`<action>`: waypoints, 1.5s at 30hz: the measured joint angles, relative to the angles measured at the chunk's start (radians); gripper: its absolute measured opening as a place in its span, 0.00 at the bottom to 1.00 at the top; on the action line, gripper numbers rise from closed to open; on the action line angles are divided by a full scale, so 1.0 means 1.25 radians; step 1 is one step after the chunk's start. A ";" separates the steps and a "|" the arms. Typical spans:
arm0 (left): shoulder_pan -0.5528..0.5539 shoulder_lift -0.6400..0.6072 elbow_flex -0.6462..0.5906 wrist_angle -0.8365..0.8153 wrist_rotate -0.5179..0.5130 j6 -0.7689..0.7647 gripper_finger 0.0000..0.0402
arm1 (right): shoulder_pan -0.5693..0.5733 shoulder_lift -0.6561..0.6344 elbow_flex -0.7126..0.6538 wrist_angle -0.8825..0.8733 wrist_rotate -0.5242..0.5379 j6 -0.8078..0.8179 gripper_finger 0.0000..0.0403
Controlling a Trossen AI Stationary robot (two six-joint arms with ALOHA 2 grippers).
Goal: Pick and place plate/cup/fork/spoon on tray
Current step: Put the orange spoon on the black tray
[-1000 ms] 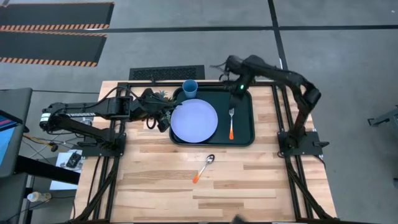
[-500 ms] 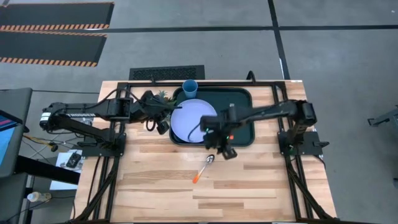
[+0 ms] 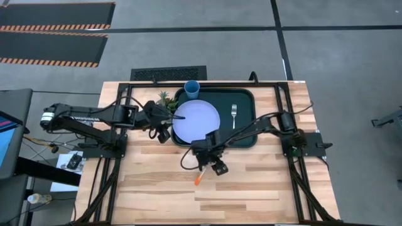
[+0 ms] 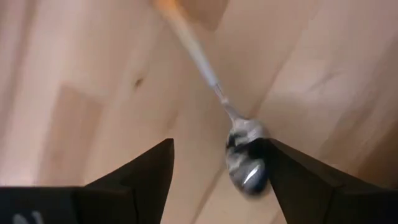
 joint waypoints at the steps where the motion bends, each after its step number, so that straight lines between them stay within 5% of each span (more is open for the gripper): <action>1: -0.003 0.000 -0.003 0.004 0.000 -0.004 0.35 | 0.003 0.000 0.000 0.007 0.020 0.001 0.68; 15: -0.017 0.000 -0.004 -0.004 -0.007 -0.021 0.35 | 0.019 0.048 0.002 0.053 0.106 0.029 0.63; 19: -0.017 0.000 -0.004 -0.009 -0.007 -0.020 0.35 | 0.033 0.052 0.004 0.052 0.159 0.061 0.49; 27: -0.017 0.000 -0.004 -0.008 -0.007 -0.020 0.35 | 0.047 0.013 -0.005 0.024 0.170 0.143 0.05; 32: -0.017 0.000 -0.004 -0.006 -0.007 -0.020 0.35 | 0.047 -0.057 -0.001 -0.028 0.137 0.167 0.04; 39: -0.017 0.000 -0.004 -0.006 -0.005 -0.016 0.35 | -0.013 -0.187 0.000 -0.280 -0.023 -0.041 0.02; 45: -0.017 0.000 -0.004 -0.001 -0.016 -0.015 0.35 | -0.136 -0.255 0.000 -0.494 0.149 -0.452 0.02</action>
